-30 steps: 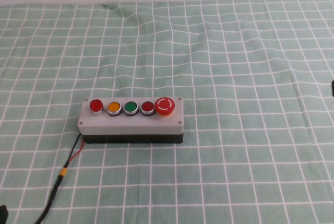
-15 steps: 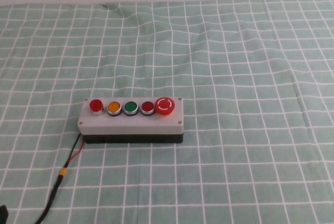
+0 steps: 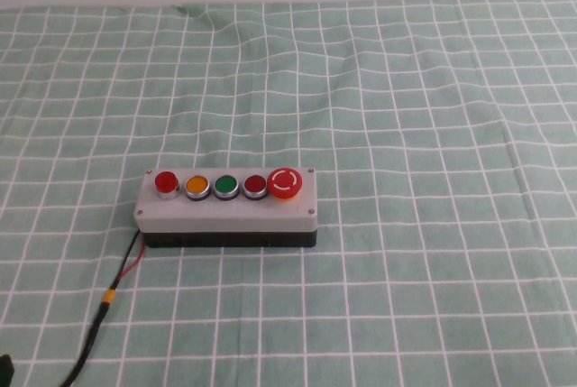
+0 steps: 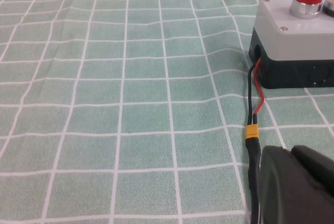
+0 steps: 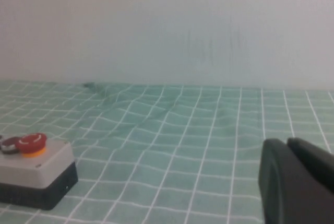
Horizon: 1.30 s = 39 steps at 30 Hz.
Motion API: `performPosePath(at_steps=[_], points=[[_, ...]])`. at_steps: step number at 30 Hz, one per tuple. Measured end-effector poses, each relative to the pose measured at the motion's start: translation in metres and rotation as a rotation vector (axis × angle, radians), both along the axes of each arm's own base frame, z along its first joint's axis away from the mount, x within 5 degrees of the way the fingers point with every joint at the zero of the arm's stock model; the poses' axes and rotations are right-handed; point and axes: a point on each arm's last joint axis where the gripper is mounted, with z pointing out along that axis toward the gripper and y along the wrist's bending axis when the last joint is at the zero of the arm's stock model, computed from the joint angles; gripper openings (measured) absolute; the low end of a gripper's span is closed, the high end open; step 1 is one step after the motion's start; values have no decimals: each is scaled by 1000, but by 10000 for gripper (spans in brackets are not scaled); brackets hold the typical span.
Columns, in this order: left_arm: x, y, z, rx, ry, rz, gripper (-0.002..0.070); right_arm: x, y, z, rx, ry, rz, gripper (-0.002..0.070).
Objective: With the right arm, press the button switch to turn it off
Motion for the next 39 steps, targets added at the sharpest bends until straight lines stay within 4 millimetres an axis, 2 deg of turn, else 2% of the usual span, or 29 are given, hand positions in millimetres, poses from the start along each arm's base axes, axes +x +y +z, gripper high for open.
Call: performPosePath(at_steps=[12,21,39], points=[[0,0,0,0,0,0,-4,-4,-10,-28,51,307,-258,-17],[0,0,0,0,0,0,-4,-5,-8,-30,-54,309,-199,-16],[0,0,0,0,0,0,-4,-5,-10,-31,-38,330,-228,-16]])
